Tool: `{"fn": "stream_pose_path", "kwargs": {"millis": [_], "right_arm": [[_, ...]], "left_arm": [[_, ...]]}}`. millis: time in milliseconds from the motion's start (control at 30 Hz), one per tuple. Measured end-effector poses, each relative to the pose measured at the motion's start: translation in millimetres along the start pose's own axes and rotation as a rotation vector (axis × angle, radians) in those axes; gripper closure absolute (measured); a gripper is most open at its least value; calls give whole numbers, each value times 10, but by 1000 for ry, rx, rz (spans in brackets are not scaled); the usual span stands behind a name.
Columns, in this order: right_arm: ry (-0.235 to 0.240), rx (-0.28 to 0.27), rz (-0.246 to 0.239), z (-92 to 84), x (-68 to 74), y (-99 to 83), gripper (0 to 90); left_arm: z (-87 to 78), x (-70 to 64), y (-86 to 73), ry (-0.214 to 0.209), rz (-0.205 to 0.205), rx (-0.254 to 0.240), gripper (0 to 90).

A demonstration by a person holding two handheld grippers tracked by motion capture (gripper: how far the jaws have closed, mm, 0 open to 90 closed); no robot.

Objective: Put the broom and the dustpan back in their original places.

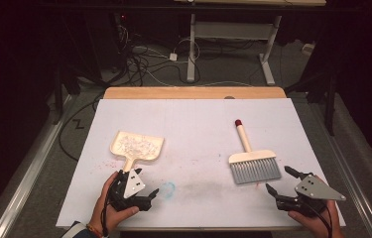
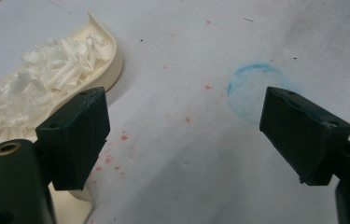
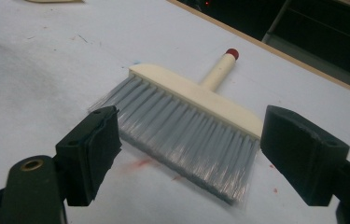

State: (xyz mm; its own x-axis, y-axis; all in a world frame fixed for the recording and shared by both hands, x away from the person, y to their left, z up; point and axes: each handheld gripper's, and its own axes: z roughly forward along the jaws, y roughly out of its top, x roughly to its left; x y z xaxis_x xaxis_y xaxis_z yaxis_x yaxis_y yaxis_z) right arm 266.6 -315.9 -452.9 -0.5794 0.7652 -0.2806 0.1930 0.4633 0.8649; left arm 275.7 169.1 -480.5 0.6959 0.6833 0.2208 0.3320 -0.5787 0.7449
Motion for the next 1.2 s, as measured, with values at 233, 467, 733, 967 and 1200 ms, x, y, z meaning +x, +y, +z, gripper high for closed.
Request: {"fn": "stream_pose_path", "kwargs": {"millis": [233,467,733,967,1200], "right_arm": [[-15,0,-14,-3,38,18,204],[-24,-4,-18,-27,66,36,204],[-18,-5,-30,-18,85,49,207],[-14,-7,-30,-11,80,54,207],[-15,-9,-35,-14,77,53,206]], "left_arm": [[2,12,-19,-17,-12,2,156],[-29,15,-21,-8,2,-13,156],[-69,-2,-40,-1,-8,-9,156],[-63,2,-44,-2,-8,-4,156],[-42,0,-35,-4,7,-2,156]]}}
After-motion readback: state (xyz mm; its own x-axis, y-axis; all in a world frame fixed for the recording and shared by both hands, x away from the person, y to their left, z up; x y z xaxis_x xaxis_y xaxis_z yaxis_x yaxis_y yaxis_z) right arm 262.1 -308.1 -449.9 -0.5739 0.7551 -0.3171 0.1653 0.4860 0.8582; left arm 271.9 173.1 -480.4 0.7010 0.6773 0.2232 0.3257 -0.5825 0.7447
